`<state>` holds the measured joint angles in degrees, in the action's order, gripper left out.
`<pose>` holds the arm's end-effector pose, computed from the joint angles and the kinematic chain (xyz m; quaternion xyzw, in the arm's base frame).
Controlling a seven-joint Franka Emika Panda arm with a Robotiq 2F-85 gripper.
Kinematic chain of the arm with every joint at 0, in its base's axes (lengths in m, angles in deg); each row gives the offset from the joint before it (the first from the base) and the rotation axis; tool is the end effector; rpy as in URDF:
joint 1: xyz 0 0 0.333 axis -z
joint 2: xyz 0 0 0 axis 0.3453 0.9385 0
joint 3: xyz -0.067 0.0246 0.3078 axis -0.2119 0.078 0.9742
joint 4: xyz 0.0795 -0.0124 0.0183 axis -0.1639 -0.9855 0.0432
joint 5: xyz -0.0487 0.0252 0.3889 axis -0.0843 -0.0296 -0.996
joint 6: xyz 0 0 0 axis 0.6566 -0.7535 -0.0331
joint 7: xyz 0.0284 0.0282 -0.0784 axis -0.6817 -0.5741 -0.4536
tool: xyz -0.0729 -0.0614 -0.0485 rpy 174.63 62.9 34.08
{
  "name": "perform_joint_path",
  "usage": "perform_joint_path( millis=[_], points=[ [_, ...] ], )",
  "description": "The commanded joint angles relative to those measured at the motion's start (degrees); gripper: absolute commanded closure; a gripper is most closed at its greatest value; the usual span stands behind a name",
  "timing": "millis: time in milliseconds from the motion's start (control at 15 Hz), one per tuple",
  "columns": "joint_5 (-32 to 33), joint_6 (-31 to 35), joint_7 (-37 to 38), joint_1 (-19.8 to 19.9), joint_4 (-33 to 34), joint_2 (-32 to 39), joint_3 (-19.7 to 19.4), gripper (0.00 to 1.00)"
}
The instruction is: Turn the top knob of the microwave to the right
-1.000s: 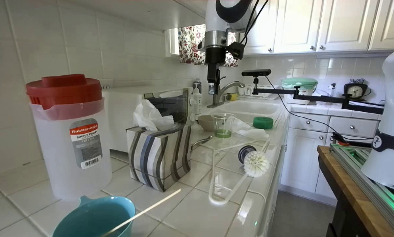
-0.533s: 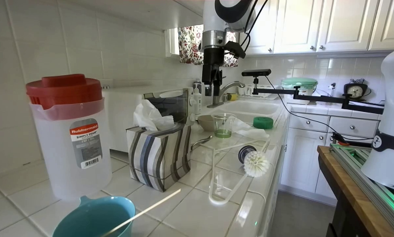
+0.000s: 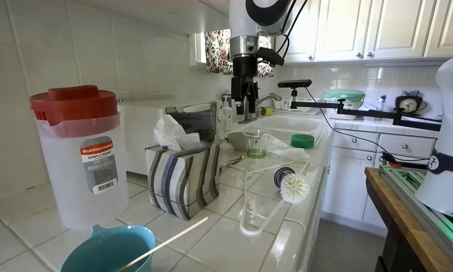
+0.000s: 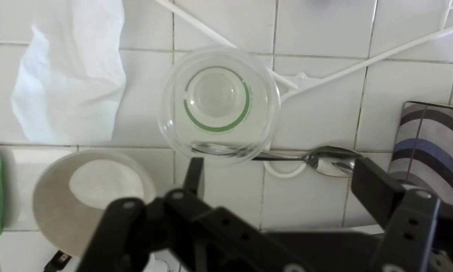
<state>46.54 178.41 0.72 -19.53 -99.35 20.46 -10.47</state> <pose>0.5674 0.0024 0.3764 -0.9966 0.0688 0.0355 0.0296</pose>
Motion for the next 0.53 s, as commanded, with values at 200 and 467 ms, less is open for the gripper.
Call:
perform_joint_path(
  millis=[200,467],
  points=[
    [4.2,-1.1,4.0,-2.1,-0.7,-1.8,0.3,0.00],
    [2.4,0.4,6.1,-2.4,-1.1,-2.1,0.4,0.00]
  ],
)
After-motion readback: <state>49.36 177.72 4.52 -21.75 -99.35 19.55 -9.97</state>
